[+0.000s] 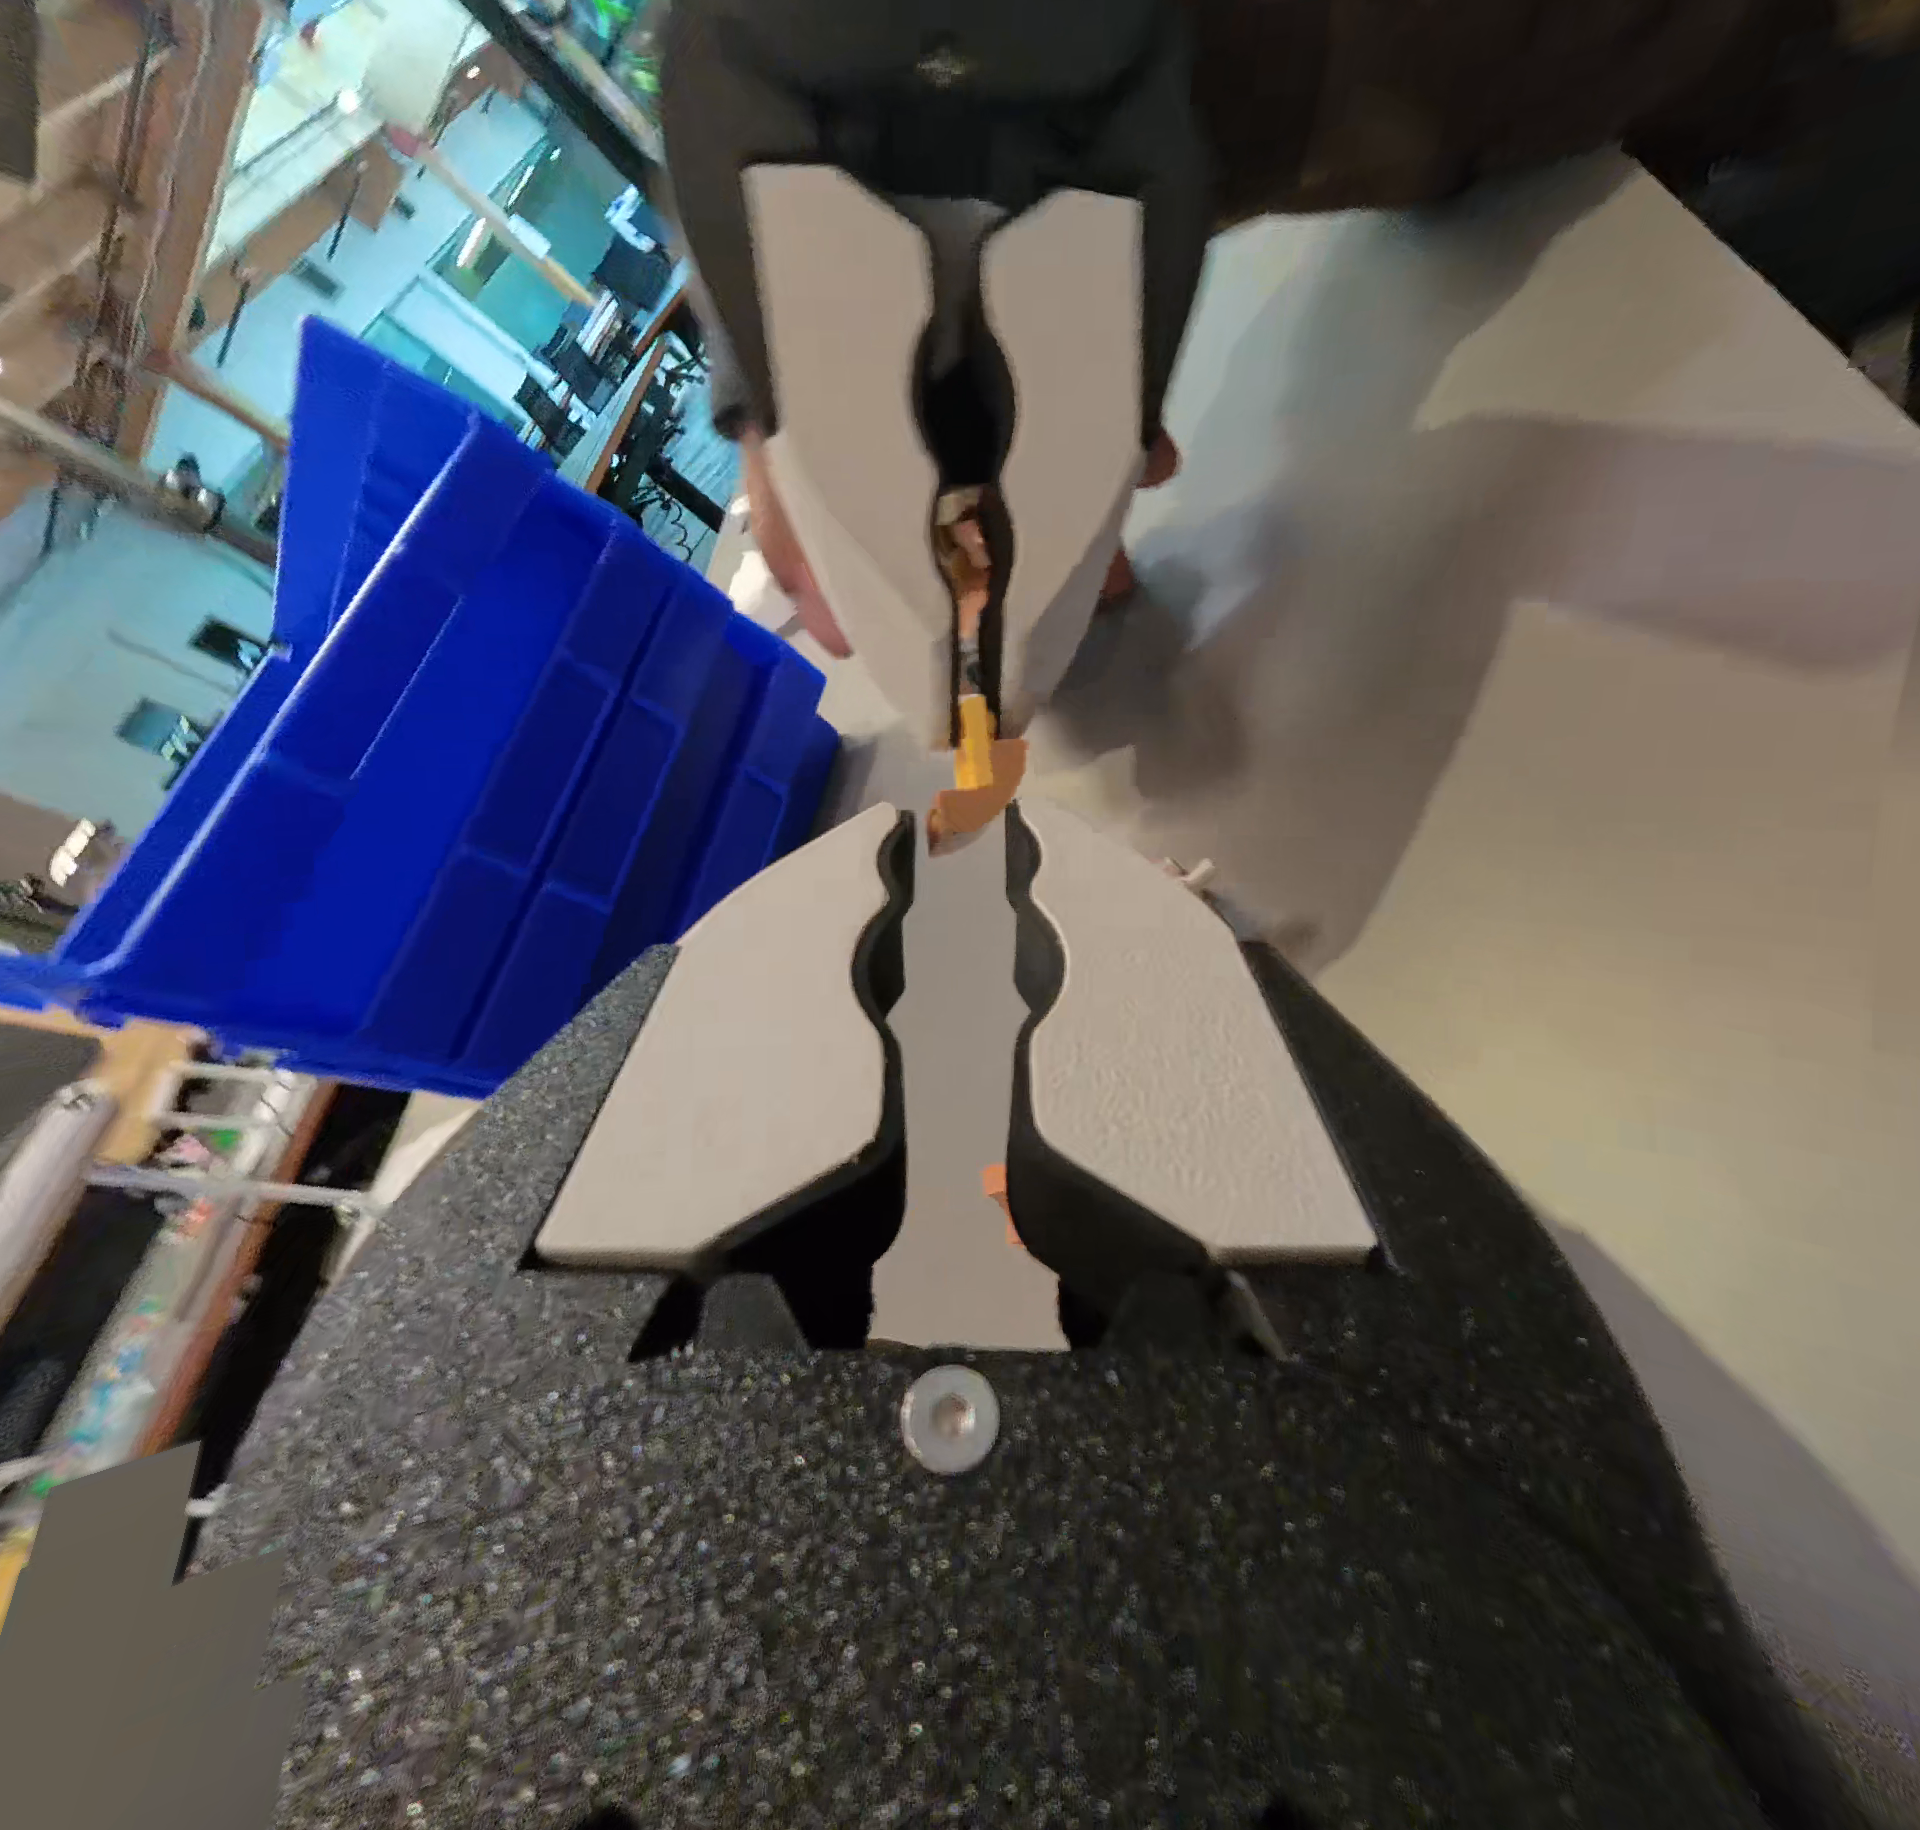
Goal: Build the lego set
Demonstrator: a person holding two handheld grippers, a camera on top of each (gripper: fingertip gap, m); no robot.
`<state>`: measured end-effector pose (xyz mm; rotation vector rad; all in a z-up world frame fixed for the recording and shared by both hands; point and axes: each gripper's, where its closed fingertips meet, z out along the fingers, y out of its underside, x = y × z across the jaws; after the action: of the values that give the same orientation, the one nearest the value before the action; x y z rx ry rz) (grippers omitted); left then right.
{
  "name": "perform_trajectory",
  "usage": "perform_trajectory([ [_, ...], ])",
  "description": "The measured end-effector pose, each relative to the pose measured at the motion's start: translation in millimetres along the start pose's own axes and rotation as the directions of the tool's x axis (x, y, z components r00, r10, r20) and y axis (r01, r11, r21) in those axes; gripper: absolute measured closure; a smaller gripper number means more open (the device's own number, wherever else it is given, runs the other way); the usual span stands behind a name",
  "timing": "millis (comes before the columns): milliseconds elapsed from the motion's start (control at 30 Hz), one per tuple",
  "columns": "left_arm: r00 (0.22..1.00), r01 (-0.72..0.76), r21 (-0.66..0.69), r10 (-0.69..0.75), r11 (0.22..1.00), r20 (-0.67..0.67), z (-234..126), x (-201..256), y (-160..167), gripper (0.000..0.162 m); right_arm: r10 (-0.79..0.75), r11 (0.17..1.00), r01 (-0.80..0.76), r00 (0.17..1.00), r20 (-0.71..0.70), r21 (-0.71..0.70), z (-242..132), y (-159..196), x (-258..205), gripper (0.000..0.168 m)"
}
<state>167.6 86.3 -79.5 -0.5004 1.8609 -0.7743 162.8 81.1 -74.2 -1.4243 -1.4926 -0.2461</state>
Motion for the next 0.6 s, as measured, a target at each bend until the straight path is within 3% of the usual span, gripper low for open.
perform_trajectory([
  [133,0.957,0.289,0.094,-0.287,0.953,-0.038,-9.4,-17.7,-7.7,0.133,-0.099,0.995,0.100,0.984,-0.151,0.000,-4.8,-3.1,12.9,0.164],
  [300,0.810,0.581,0.199,-0.537,0.790,-0.235,-17.8,-21.0,-25.2,0.133,-0.215,0.976,0.216,0.940,-0.265,-0.024,-6.9,-8.9,19.8,0.164],
  [367,0.791,0.605,0.205,-0.552,0.770,-0.264,-18.4,-19.9,-27.6,0.134,-0.241,0.970,0.242,0.928,-0.283,-0.032,-5.0,-11.2,19.5,0.163],
  [600,0.812,0.569,0.157,-0.522,0.807,-0.263,-12.7,-10.2,-23.2,0.135,-0.260,0.962,0.273,0.905,-0.336,-0.009,-5.6,-21.3,22.4,0.164],
])
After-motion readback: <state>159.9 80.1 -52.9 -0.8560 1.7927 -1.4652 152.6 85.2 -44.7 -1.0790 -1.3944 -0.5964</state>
